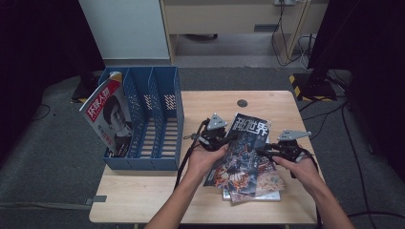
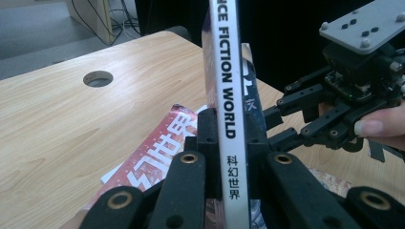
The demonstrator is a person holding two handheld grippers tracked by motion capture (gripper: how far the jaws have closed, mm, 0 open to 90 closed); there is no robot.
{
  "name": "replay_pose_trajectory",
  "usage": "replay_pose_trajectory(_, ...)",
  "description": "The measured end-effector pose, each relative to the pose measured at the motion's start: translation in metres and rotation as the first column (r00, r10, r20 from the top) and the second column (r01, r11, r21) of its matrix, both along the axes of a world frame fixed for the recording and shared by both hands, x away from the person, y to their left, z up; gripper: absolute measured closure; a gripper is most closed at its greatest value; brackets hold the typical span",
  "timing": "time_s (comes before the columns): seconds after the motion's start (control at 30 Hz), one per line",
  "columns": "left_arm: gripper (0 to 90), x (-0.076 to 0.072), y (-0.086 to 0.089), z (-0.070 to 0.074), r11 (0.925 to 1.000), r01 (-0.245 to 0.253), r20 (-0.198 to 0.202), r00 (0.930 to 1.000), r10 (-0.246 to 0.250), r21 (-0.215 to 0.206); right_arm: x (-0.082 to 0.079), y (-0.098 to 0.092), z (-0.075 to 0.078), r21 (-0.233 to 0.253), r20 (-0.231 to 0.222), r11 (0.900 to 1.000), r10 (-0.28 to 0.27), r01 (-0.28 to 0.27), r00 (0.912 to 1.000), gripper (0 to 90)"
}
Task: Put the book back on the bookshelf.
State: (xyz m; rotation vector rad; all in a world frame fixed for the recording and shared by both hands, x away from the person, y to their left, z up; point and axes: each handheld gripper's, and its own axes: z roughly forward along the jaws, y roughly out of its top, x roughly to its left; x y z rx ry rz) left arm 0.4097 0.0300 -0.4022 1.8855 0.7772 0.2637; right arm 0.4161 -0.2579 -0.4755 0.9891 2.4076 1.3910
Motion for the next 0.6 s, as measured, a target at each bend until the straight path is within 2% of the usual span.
replay_pose_trajectory(0.27, 82.5, 0.001, 0.005, 0.003, 0.9990, -0.004, 0.024, 0.9997, 0.005, -0.044, -0.001, -0.001, 0.020, -0.024, 0.030, 1.000, -0.004, 0.005, 0.9995, 70.6)
replay_pose_trajectory(0.6, 82.5, 0.002, 0.009, 0.007, 0.9986, -0.001, 0.046, 0.9989, 0.004, -0.052, 0.000, 0.000, 0.037, -0.064, 0.068, 0.998, -0.018, 0.022, 0.9975, 73.9)
